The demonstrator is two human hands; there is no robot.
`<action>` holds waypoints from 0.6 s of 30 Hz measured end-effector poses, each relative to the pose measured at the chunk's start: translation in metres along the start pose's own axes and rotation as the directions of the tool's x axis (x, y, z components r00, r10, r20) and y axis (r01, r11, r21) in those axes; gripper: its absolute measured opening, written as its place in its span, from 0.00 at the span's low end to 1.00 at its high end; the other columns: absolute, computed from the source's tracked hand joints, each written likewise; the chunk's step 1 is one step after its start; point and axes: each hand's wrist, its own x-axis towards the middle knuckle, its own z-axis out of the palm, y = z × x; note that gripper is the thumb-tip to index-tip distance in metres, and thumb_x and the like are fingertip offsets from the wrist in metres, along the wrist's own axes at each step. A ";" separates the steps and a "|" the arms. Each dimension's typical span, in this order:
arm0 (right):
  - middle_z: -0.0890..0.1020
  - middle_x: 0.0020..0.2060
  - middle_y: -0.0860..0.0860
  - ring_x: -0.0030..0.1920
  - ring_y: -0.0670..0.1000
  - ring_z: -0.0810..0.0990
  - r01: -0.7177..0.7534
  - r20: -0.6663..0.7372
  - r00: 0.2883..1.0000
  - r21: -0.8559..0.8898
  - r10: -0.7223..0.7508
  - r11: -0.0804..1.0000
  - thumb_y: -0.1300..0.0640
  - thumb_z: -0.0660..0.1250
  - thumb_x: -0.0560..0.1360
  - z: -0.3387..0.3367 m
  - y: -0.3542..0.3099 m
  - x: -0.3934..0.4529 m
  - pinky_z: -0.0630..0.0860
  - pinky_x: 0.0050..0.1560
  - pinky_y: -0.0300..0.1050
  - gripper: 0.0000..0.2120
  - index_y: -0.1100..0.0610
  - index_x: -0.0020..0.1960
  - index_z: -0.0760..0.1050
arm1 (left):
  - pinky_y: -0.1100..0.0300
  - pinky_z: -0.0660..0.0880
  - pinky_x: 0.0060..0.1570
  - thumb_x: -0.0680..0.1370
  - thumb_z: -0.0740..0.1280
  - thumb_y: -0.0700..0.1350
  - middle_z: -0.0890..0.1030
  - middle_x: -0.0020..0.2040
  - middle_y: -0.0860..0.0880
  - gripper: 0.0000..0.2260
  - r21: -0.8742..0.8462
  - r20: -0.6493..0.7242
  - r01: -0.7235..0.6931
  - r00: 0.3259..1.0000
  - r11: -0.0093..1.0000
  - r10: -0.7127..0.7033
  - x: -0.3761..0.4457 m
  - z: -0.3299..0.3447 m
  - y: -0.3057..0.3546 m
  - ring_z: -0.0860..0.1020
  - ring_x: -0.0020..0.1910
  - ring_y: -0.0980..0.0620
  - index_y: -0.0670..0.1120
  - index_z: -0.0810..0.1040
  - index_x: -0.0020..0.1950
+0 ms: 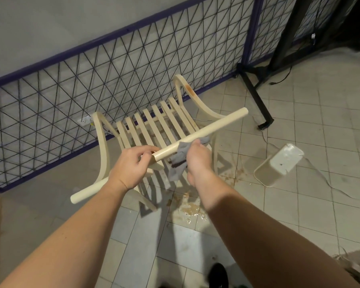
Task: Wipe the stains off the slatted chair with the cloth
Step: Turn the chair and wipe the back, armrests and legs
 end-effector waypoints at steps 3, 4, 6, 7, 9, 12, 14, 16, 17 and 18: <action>0.79 0.50 0.51 0.54 0.53 0.77 0.027 0.005 1.000 -0.058 -0.027 0.998 0.48 0.52 0.85 0.010 0.013 -0.008 0.74 0.56 0.47 0.16 0.56 0.61 0.74 | 0.49 0.79 0.49 0.77 0.55 0.50 0.85 0.47 0.56 0.17 -0.009 0.001 -0.007 1.000 1.000 0.007 0.001 0.001 -0.001 0.82 0.44 0.50 0.61 0.83 0.53; 0.79 0.48 0.50 0.52 0.53 0.78 0.036 0.019 0.999 -0.082 -0.034 0.996 0.48 0.53 0.85 0.012 0.017 -0.010 0.74 0.54 0.47 0.16 0.56 0.58 0.75 | 0.49 0.79 0.48 0.77 0.56 0.50 0.85 0.46 0.56 0.16 -0.009 0.000 -0.020 1.000 1.000 0.020 0.001 0.001 -0.001 0.82 0.43 0.50 0.63 0.82 0.52; 0.80 0.43 0.50 0.45 0.51 0.79 0.071 0.088 0.995 -0.173 -0.056 0.982 0.48 0.56 0.84 0.007 0.025 -0.011 0.76 0.46 0.43 0.16 0.56 0.52 0.78 | 0.48 0.79 0.47 0.77 0.57 0.51 0.85 0.44 0.56 0.16 -0.014 -0.002 -0.035 0.999 0.999 0.035 0.002 0.001 -0.003 0.82 0.42 0.51 0.62 0.83 0.53; 0.79 0.37 0.49 0.39 0.49 0.77 0.144 0.100 0.987 -0.236 -0.123 0.961 0.49 0.58 0.83 0.002 0.028 -0.014 0.74 0.40 0.39 0.15 0.56 0.47 0.78 | 0.48 0.79 0.46 0.77 0.57 0.51 0.85 0.44 0.56 0.16 -0.022 -0.001 -0.031 1.000 0.999 0.031 0.002 0.001 -0.004 0.82 0.42 0.51 0.61 0.84 0.53; 0.74 0.30 0.48 0.31 0.46 0.72 0.389 0.015 0.913 -0.330 -0.408 0.860 0.51 0.62 0.82 -0.014 0.031 -0.019 0.68 0.32 0.35 0.15 0.55 0.38 0.75 | 0.48 0.79 0.43 0.77 0.56 0.51 0.85 0.44 0.54 0.17 -0.028 0.004 -0.010 1.000 1.000 0.010 0.002 0.000 -0.005 0.81 0.38 0.50 0.60 0.84 0.55; 0.78 0.40 0.49 0.39 0.41 0.73 0.708 -0.055 0.604 -0.420 -0.795 0.567 0.56 0.65 0.81 -0.033 0.019 -0.023 0.68 0.40 0.30 0.08 0.56 0.46 0.80 | 0.50 0.80 0.39 0.77 0.58 0.52 0.83 0.43 0.56 0.16 -0.015 0.029 0.002 1.000 1.000 -0.001 0.004 0.000 -0.006 0.79 0.34 0.54 0.59 0.82 0.57; 0.79 0.50 0.48 0.50 0.41 0.75 0.783 0.098 0.485 -0.492 -0.869 0.381 0.58 0.66 0.80 -0.035 0.003 -0.010 0.70 0.54 0.30 0.10 0.57 0.59 0.81 | 0.52 0.80 0.39 0.77 0.62 0.51 0.82 0.43 0.58 0.11 -0.002 0.041 -0.008 0.999 1.000 0.008 0.004 0.000 -0.008 0.78 0.35 0.57 0.59 0.82 0.56; 0.79 0.55 0.47 0.57 0.46 0.75 0.793 0.342 0.409 -0.593 -0.846 0.143 0.56 0.66 0.79 -0.036 -0.011 0.010 0.68 0.65 0.40 0.15 0.51 0.65 0.79 | 0.54 0.80 0.38 0.76 0.66 0.51 0.82 0.42 0.59 0.09 -0.013 0.057 -0.028 0.998 1.000 0.029 0.004 -0.002 -0.009 0.79 0.36 0.59 0.60 0.81 0.54; 0.80 0.55 0.46 0.59 0.48 0.75 0.770 0.461 0.379 -0.638 -0.802 -0.003 0.54 0.65 0.80 -0.036 -0.012 0.019 0.67 0.67 0.46 0.15 0.49 0.65 0.79 | 0.55 0.80 0.39 0.75 0.68 0.50 0.82 0.41 0.59 0.08 -0.017 0.059 -0.044 0.997 0.999 0.045 0.003 -0.002 -0.010 0.79 0.36 0.59 0.60 0.81 0.53; 0.80 0.56 0.47 0.61 0.51 0.75 0.738 0.560 0.356 -0.660 -0.748 -0.143 0.53 0.65 0.80 -0.035 -0.010 0.024 0.66 0.68 0.52 0.14 0.49 0.64 0.79 | 0.55 0.80 0.40 0.75 0.69 0.50 0.82 0.41 0.59 0.08 -0.019 0.055 -0.066 0.996 0.998 0.067 0.002 -0.002 -0.011 0.79 0.38 0.60 0.60 0.82 0.53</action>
